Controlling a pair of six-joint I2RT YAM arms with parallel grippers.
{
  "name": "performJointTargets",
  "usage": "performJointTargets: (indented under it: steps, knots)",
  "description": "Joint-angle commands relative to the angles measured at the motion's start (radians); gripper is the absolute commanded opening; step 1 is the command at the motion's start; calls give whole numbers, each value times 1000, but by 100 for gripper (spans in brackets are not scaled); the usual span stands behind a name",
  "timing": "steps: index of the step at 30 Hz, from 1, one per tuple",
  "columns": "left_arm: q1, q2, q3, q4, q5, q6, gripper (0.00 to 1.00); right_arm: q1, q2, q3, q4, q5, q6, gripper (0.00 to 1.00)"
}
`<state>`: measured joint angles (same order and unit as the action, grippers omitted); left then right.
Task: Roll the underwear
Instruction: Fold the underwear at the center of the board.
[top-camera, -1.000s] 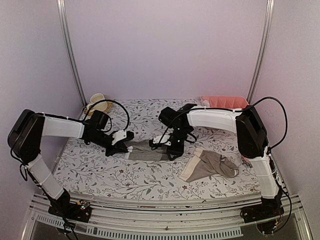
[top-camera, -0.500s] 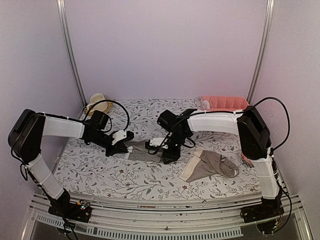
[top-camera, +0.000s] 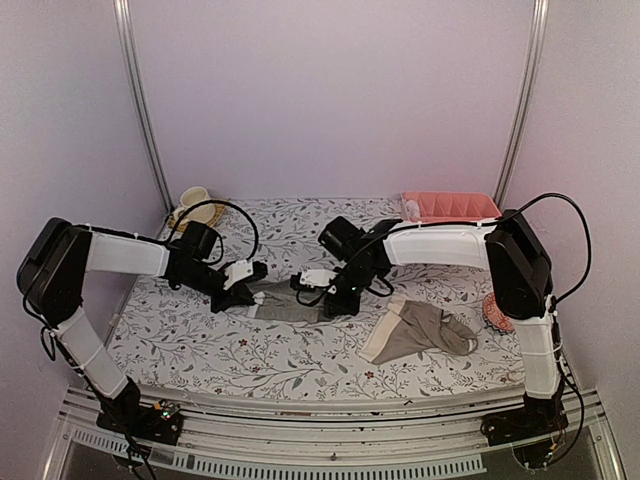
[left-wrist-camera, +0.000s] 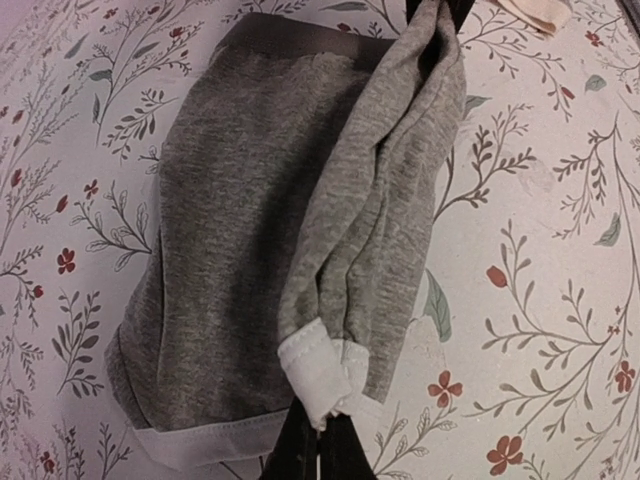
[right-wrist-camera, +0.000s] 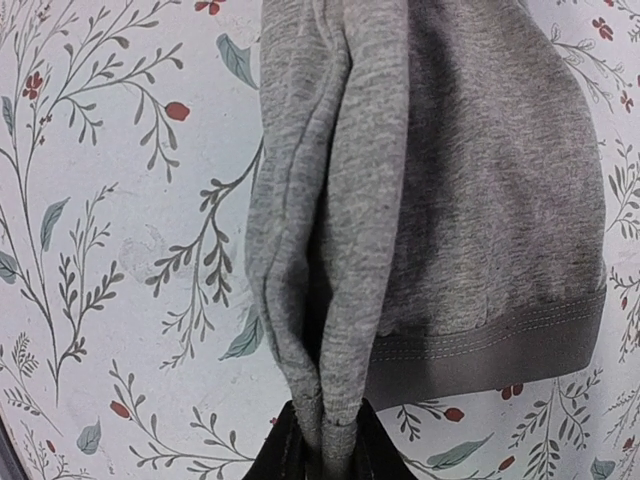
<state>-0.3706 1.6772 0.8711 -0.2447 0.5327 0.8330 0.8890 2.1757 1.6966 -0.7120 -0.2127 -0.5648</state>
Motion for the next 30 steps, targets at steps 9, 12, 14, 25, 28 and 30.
performJointTargets:
  steps: [9, 12, 14, 25, 28, 30]
  knots:
    - [31, -16, 38, 19, -67, -46, 0, -32, 65, 210, -92, 68, -6, 15]
    - [41, -19, 42, 31, -70, -58, 0, -34, 84, 246, -99, 78, -17, 17]
    - [47, -19, 48, 34, -74, -64, 0, -37, 97, 263, -97, 98, -22, 18]
    - [56, 6, 71, 70, -123, -106, 0, -64, 196, 336, -82, 168, -16, 18]
    - [57, 24, 82, 78, -146, -114, 0, -67, 206, 339, -63, 175, -13, 18]
    - [59, 36, 87, 81, -157, -117, 0, -68, 208, 340, -51, 179, -15, 18]
